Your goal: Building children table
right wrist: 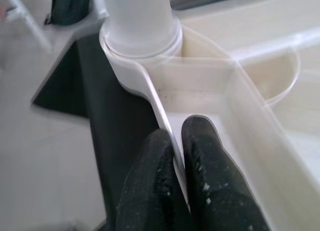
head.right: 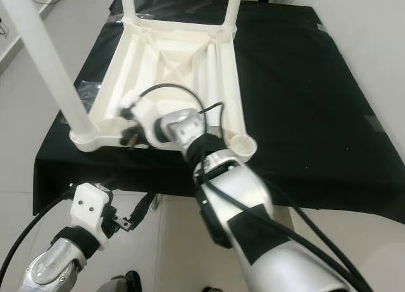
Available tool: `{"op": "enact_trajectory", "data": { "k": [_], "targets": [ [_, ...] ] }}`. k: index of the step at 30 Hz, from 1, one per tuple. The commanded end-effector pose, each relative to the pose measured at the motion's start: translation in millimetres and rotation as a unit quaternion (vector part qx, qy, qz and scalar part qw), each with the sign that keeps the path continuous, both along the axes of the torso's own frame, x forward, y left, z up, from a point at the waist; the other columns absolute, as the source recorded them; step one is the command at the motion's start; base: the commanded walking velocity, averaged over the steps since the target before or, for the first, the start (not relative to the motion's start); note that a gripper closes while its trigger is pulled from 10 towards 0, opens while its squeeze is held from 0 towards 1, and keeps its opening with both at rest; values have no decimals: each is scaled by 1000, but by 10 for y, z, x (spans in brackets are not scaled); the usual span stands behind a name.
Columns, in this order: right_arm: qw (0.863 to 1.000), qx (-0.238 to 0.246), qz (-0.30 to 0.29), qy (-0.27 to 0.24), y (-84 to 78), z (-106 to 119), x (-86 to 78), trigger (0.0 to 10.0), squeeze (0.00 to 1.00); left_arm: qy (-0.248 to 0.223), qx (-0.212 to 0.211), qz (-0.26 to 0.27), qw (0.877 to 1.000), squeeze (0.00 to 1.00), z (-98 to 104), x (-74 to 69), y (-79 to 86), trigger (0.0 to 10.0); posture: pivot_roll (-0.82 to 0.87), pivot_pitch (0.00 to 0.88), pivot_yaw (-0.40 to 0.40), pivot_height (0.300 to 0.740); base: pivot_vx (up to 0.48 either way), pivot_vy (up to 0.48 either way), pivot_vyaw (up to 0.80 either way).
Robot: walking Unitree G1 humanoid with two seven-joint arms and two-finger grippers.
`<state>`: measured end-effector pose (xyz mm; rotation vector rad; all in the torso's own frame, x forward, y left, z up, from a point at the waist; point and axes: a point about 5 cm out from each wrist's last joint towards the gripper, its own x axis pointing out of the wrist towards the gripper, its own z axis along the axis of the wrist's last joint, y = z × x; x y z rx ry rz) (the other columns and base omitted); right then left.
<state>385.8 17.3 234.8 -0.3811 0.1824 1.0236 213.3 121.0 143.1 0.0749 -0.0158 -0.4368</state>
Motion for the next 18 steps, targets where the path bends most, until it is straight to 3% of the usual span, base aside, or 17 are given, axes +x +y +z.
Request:
{"op": "enact_trajectory", "data": {
  "k": [1,2,3,8,14,15,16,18],
  "targets": [
    [999,31,-18,-41,-33,122,41,10000,0,9,3,-4,1000,0,-36,-24,-9,10000,79,211,-75,740,0,0,0],
    [998,22,-4,-55,-14,116,26,10000,0,9,4,-4,1000,0,-37,-23,-9,10000,79,211,-75,740,0,0,0],
    [997,18,-20,-72,-15,125,39,10000,1000,9,5,-5,1000,0,-37,-23,-9,10000,79,209,-74,740,0,0,0],
    [994,28,-55,-91,-21,157,66,10000,1000,8,5,-5,1000,0,-36,-22,-8,10000,80,209,-74,740,0,0,0],
    [987,78,-77,-114,-118,282,110,10000,1000,7,6,-4,1000,0,-32,-8,-8,10000,74,207,-72,740,0,0,0],
    [984,115,-62,-122,-319,342,137,10000,1000,5,7,-4,1000,0,-31,17,-5,10000,62,199,-68,740,0,0,0],
    [984,115,-62,-122,-319,342,137,10000,1000,5,7,-4,1000,0,-31,17,-5,10000,62,199,-68,740,0,0,0],
    [981,128,-54,-134,-488,359,145,10000,1000,4,7,-4,1000,0,-32,41,2,10000,52,191,-64,740,0,0,0]
  ]
}}
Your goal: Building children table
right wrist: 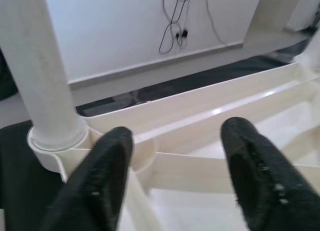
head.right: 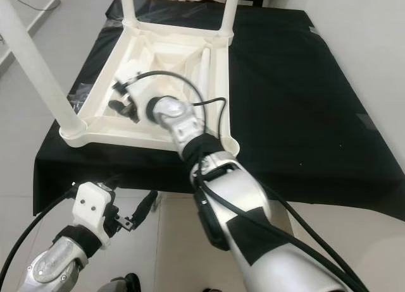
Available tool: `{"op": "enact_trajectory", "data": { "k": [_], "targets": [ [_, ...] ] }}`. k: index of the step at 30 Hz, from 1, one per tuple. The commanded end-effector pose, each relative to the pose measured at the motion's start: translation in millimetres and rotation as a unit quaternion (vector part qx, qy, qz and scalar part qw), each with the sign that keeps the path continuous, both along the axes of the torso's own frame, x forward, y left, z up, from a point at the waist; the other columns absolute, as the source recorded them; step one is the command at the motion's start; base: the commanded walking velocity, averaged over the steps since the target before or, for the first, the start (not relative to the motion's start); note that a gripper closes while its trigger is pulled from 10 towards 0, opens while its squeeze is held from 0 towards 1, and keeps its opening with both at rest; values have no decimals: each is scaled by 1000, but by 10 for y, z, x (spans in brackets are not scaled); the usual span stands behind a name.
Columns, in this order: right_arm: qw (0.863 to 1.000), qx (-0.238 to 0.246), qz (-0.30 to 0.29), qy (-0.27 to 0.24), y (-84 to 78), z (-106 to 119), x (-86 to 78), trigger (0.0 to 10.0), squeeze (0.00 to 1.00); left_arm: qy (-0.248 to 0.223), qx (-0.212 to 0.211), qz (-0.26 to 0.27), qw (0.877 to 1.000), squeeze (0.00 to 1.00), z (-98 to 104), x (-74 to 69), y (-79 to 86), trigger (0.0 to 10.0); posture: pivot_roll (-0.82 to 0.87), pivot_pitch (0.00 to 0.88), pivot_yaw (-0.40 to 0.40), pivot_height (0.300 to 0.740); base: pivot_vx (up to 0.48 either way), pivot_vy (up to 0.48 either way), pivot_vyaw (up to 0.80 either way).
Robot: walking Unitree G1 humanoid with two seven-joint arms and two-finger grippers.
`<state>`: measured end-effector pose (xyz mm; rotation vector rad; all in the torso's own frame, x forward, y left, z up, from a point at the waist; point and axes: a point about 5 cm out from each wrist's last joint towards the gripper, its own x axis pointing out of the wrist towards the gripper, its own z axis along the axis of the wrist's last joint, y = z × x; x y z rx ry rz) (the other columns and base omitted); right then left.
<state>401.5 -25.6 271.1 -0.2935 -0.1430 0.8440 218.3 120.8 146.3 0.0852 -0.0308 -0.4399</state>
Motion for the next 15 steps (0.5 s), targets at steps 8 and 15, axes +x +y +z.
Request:
{"op": "enact_trajectory", "data": {
  "k": [8,15],
  "targets": [
    [997,52,-12,-58,-500,-24,-138,10000,1000,6,14,-4,1000,0,-66,81,56,10000,22,163,-35,740,0,0,0],
    [987,114,-85,-74,-712,-136,-311,10000,235,0,24,9,1000,0,-62,171,127,10000,5,140,-14,740,0,0,0]
  ]
}}
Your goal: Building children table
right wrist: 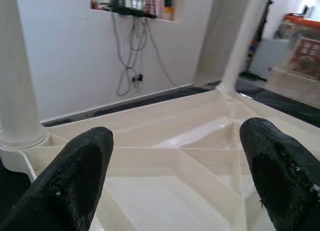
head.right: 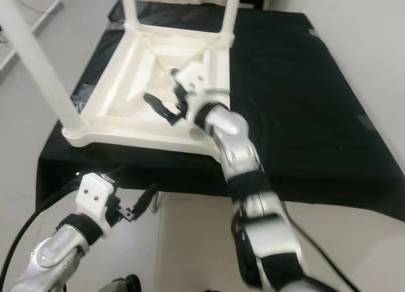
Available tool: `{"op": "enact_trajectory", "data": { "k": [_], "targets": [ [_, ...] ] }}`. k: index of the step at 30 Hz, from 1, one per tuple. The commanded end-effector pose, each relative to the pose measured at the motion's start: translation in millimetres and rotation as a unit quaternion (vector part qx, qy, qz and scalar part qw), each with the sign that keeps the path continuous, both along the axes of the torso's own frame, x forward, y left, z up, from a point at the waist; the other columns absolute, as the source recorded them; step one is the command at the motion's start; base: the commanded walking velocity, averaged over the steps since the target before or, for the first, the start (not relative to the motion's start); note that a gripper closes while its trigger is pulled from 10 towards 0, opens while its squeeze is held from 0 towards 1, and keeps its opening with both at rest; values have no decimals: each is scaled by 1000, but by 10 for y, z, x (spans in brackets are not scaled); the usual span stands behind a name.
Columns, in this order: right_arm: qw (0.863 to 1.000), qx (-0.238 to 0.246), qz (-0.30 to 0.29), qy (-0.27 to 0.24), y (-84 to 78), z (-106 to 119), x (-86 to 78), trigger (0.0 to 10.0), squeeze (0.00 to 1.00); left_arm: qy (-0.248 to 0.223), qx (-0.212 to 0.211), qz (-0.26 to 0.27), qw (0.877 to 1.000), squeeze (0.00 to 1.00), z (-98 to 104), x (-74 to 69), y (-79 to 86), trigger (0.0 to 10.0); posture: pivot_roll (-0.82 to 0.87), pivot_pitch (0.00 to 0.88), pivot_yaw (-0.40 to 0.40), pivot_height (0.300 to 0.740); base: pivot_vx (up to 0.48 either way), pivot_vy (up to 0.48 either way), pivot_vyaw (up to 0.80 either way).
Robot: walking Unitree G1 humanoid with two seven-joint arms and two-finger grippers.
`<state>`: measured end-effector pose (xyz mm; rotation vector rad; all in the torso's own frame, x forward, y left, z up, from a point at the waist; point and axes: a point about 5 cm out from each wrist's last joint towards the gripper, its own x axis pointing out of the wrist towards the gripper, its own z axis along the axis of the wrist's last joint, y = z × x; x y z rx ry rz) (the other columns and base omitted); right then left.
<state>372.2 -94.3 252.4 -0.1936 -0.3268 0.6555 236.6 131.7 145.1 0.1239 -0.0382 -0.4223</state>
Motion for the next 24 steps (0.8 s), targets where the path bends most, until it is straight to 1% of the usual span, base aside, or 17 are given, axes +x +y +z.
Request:
{"op": "enact_trajectory", "data": {
  "k": [1,2,3,4,5,6,9,10,11,12,13,14,20,21,24],
  "targets": [
    [999,43,-13,12,-40,19,-32,10000,235,7,8,4,1000,0,-50,4,28,10000,5,140,-14,740,0,0,0],
    [997,67,-32,26,-70,-66,-56,10000,0,5,15,12,1000,0,-52,30,44,10000,7,128,-7,740,0,0,0],
    [997,67,-32,26,-70,-66,-56,10000,0,5,15,12,1000,0,-52,30,44,10000,7,128,-7,740,0,0,0],
    [993,92,-60,39,-117,-186,-111,10000,0,2,24,22,999,0,-52,62,61,10000,7,128,-7,740,0,0,0],
    [993,92,-60,39,-117,-186,-111,10000,0,2,24,22,999,0,-52,62,61,10000,7,128,-7,740,0,0,0],
    [991,102,-80,31,-146,-237,-145,10000,0,4,34,28,999,0,-61,84,72,10000,8,121,5,740,0,0,0],
    [990,106,-91,24,-167,-257,-178,10000,0,5,40,32,999,0,-68,101,79,10000,10,120,6,740,0,0,0],
    [990,96,-105,16,-190,-318,-224,10000,0,5,49,41,998,0,-70,137,100,10000,16,110,19,740,0,480,0],
    [991,64,-118,2,-207,-365,-286,10000,0,3,54,49,997,0,-68,178,121,10000,18,101,31,740,0,480,0],
    [991,64,-118,2,-207,-365,-286,10000,0,3,54,49,997,0,-68,178,121,10000,18,101,31,740,0,480,0],
    [991,42,-123,-7,-213,-401,-331,10000,0,0,57,54,997,0,-61,208,136,10000,19,100,34,740,0,480,0],
    [991,34,-130,-8,-222,-422,-359,10000,0,-7,61,58,996,0,-46,240,153,10000,19,91,43,740,0,480,0],
    [989,42,-144,-2,-235,-422,-374,10000,0,-24,62,61,996,0,-18,282,174,10000,17,84,48,740,0,403,0],
    [987,42,-158,-5,-260,-418,-368,10000,0,-24,60,55,996,0,-24,281,167,10000,17,78,52,740,0,0,0],
    [985,39,-168,-7,-279,-424,-365,10000,0,-23,55,51,997,0,-30,275,166,10000,17,76,52,740,0,0,0]
  ]
}}
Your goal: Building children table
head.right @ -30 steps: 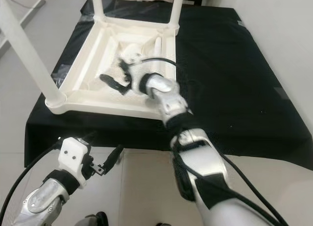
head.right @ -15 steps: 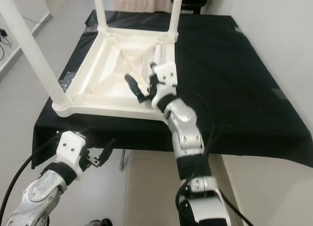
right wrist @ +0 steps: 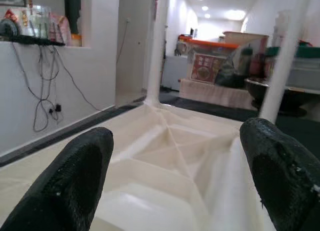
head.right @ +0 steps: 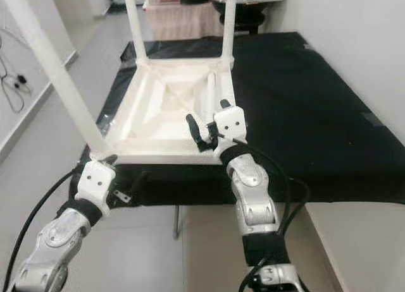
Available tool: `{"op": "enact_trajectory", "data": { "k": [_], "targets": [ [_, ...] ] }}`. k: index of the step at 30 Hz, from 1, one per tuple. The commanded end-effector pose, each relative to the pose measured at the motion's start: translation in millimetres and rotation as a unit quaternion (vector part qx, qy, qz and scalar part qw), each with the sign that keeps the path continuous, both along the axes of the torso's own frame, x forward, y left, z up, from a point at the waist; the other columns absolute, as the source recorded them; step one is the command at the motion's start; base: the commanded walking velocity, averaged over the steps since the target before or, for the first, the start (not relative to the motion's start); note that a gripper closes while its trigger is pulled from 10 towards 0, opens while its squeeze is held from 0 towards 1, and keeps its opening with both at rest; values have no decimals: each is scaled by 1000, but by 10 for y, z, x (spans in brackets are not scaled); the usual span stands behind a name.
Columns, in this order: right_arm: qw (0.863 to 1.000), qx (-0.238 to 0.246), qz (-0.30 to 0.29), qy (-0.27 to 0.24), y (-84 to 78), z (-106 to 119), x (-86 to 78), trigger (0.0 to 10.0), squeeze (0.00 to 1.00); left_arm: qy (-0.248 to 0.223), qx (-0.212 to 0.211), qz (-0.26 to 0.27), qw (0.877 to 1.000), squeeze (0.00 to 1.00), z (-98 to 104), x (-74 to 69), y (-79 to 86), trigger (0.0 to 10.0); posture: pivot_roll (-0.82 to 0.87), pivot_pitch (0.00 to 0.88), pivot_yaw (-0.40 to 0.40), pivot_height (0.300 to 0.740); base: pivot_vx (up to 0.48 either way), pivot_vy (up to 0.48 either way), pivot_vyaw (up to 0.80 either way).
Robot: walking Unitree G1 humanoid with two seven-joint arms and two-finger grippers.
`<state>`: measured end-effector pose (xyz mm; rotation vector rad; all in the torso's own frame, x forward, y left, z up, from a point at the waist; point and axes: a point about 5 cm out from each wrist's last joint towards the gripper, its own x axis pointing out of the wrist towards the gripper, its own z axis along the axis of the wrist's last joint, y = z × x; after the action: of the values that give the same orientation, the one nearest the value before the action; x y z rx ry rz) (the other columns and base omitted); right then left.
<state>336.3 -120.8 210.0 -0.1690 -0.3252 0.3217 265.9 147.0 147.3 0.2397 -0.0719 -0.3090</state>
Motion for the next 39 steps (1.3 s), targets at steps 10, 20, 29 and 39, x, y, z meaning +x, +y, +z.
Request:
{"op": "enact_trajectory", "data": {
  "k": [10,20,29,39],
  "targets": [
    [990,-139,16,-13,-175,18,35,10000,0,24,-18,-38,999,0,-121,-58,-63,10000,17,65,44,740,0,0,0],
    [937,-348,-24,20,-564,21,152,10000,0,22,-23,-55,998,0,-145,-83,-111,10000,13,60,31,740,0,0,0],
    [916,-387,-61,88,-751,-55,239,10000,0,22,-31,-60,998,0,-144,-93,-127,10000,10,67,28,740,0,0,0],
    [906,-390,-115,117,-755,-62,391,10000,0,19,-34,-62,997,0,-133,-109,-151,10000,19,86,18,740,0,0,0]
  ]
}}
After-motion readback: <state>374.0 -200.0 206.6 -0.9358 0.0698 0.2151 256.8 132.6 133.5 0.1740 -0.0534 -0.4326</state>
